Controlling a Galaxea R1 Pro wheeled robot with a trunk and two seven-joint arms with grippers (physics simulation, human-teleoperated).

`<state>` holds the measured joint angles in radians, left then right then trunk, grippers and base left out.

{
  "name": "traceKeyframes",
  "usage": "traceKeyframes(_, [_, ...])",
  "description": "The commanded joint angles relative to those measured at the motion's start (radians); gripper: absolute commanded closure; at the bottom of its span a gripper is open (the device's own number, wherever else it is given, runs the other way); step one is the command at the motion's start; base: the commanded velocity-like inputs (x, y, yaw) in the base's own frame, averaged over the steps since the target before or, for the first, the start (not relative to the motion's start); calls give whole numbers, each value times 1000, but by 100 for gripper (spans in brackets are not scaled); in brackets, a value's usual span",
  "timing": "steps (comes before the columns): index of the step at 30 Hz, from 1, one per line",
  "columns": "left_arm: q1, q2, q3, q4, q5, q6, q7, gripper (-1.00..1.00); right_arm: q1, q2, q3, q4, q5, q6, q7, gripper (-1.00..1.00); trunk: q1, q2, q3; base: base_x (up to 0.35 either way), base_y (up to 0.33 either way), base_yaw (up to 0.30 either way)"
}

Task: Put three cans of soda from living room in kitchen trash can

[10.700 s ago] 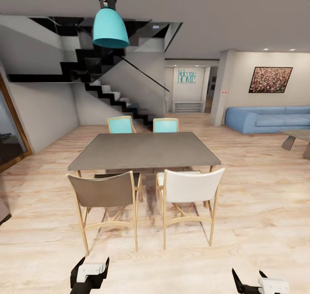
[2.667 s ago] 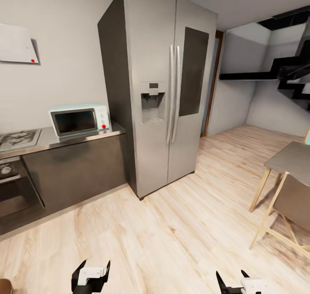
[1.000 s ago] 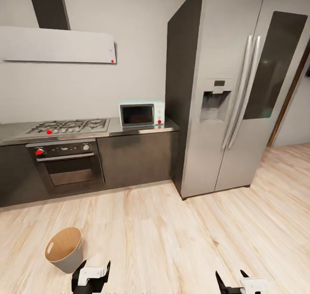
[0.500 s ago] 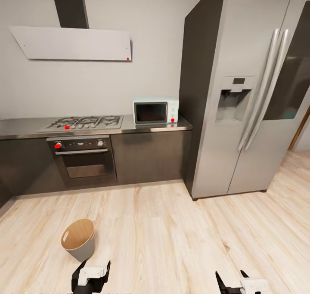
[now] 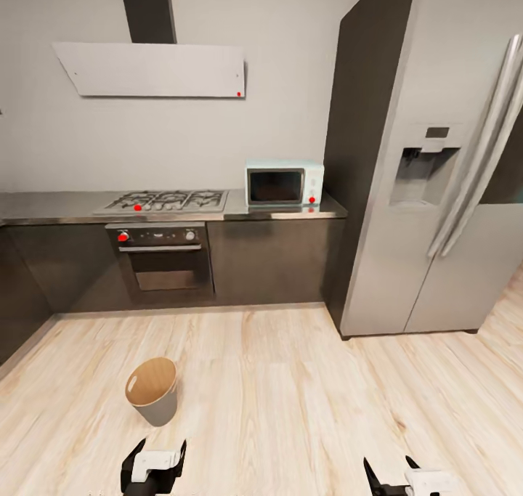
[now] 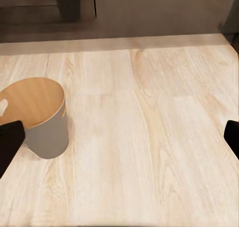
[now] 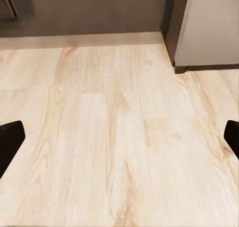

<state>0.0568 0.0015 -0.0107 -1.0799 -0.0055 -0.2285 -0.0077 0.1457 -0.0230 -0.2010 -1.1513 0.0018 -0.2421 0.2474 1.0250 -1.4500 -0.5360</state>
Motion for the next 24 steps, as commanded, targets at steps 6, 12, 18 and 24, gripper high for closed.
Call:
traceKeyframes(6, [0, 0, 1, 0, -1, 0, 0, -100, 0, 0, 0, 2, 0, 0, 0, -100, 0, 0, -7, 0, 0, 176])
traceKeyframes(12, [0, 0, 0, 0, 0, 0, 0, -100, 0, 0, 0, 3, 0, 0, 0, -100, 0, 0, -13, 0, 0, 175])
traceKeyframes(18, [0, 0, 0, 0, 0, 0, 0, -100, 0, -1, 0, 4, 0, 0, 0, -100, 0, 0, -20, 0, 0, 173])
traceKeyframes(24, [0, 0, 0, 0, 1, 0, 0, -100, 0, -1, 0, 4, 0, 0, 0, -100, 0, 0, -27, 0, 0, 172])
